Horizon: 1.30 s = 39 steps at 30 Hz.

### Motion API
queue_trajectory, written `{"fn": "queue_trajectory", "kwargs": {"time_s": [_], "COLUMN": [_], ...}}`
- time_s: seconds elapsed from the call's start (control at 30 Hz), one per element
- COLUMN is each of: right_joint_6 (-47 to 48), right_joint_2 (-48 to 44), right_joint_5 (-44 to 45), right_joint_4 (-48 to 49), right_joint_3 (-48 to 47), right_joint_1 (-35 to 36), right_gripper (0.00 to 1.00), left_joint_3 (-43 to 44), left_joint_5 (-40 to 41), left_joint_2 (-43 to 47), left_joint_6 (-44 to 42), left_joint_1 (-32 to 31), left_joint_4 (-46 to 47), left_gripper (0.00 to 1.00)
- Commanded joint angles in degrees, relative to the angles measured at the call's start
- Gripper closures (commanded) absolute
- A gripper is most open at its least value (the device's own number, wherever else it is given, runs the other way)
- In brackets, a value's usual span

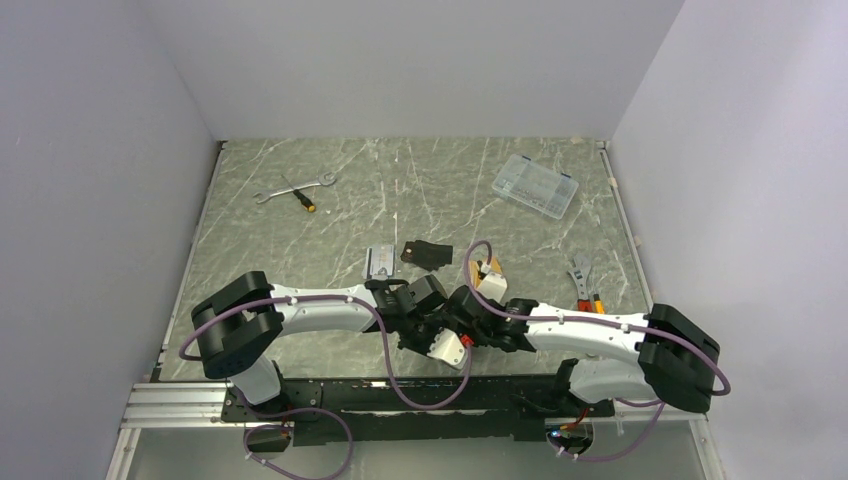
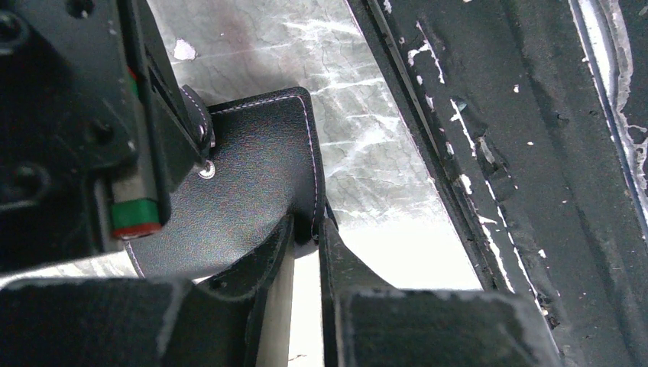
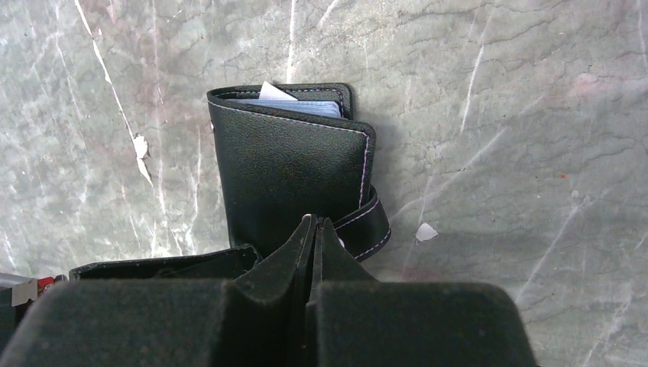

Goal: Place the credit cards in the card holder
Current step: Close the card holder at the center of the board.

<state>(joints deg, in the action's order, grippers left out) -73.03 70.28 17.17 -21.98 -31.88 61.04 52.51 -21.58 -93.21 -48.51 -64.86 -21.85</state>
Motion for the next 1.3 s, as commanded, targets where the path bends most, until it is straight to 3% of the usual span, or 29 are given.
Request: {"fn": "queue_trajectory", "kwargs": {"time_s": [0.0,0.2,0.4,0.7,0.97,1.27], "right_joint_6": [-1.3,-2.0,-0.1,7.0,12.5,15.4], "right_joint_2": [2.2,0.4,-1.4,-8.2,-2.1,3.2], "right_joint_5": [3.5,6.4,2.7,-9.8,-16.7,-16.7], "right_joint_4": [-2.4,-0.8,-1.9,-4.6,-7.3,-11.7], "right_joint_3": [-1.1,-1.3,-1.5,-1.6,-5.3,-12.1], "right_joint_1": [0.9,0.6,-1.4,-9.6,-10.8,-10.7], "right_gripper": [1.00,1.00,1.00,0.55,0.54,0.52], "left_joint_3": [-0.6,-0.4,-0.8,-1.2,-6.4,-15.8], "left_joint_5": [0.5,0.4,0.6,0.9,5.1,10.9], "left_joint_2": [-1.6,-1.6,-1.7,-1.2,4.9,10.1], "left_joint_6": [0.7,0.7,0.8,0.6,-1.1,-6.0], "left_joint_1": [-0.2,-0.1,-0.1,0.3,0.3,-3.3], "left_joint_4": [-2.2,-2.3,-2.0,-1.3,4.9,15.3], "left_gripper": [0.87,0.87,0.87,0.87,0.86,0.85]}}
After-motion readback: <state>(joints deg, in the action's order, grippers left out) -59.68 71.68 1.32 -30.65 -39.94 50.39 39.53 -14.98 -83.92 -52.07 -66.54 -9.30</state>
